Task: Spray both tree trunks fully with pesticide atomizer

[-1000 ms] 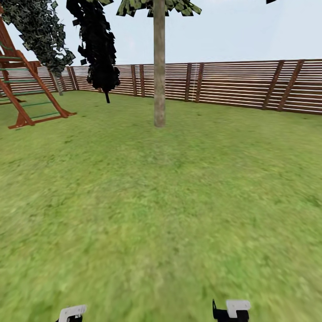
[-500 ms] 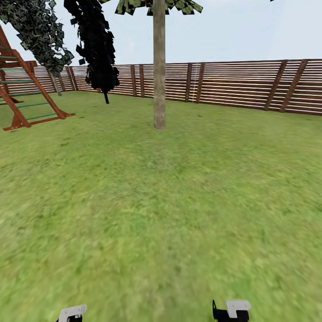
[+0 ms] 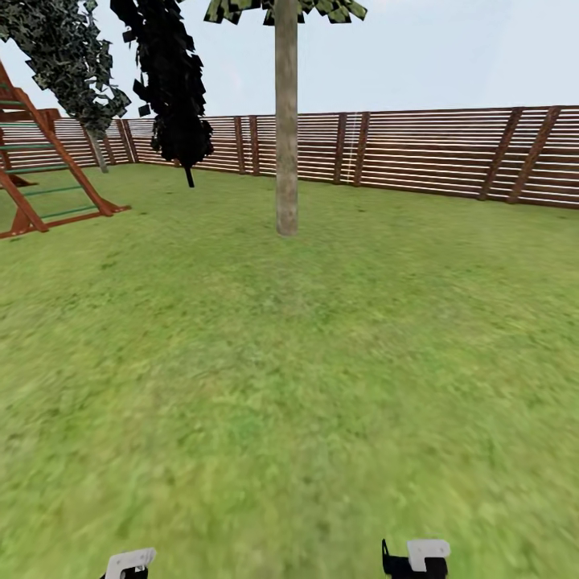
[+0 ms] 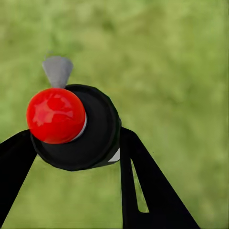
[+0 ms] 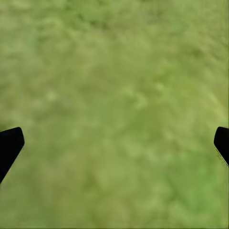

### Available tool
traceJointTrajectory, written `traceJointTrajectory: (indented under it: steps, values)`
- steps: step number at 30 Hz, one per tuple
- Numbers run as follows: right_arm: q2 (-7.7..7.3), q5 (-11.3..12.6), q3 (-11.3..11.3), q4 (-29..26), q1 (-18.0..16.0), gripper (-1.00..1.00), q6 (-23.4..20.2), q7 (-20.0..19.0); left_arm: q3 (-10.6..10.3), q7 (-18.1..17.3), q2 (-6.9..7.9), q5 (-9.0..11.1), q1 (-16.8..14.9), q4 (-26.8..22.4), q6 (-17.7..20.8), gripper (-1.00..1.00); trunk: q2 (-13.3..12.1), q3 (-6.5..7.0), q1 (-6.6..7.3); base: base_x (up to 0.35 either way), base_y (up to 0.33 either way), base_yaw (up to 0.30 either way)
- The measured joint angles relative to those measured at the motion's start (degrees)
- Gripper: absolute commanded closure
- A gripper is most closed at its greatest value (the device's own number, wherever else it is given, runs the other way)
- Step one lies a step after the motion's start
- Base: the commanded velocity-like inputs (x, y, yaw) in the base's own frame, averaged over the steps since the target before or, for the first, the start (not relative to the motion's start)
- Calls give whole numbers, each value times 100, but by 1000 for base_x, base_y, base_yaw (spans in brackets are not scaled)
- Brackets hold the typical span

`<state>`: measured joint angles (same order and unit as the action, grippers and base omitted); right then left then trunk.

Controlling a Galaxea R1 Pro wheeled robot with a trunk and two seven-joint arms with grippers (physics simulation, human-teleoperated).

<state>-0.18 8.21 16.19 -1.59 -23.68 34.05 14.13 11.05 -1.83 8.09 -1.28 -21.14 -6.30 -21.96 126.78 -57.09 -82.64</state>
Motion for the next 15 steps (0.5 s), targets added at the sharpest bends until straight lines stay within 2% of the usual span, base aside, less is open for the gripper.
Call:
traceJointTrajectory:
  steps: [15]
  values:
    - [0,14,0,0,3,-100,0,1,1,0,7,0,0,0,0,100,0,0,0,339,0,0]
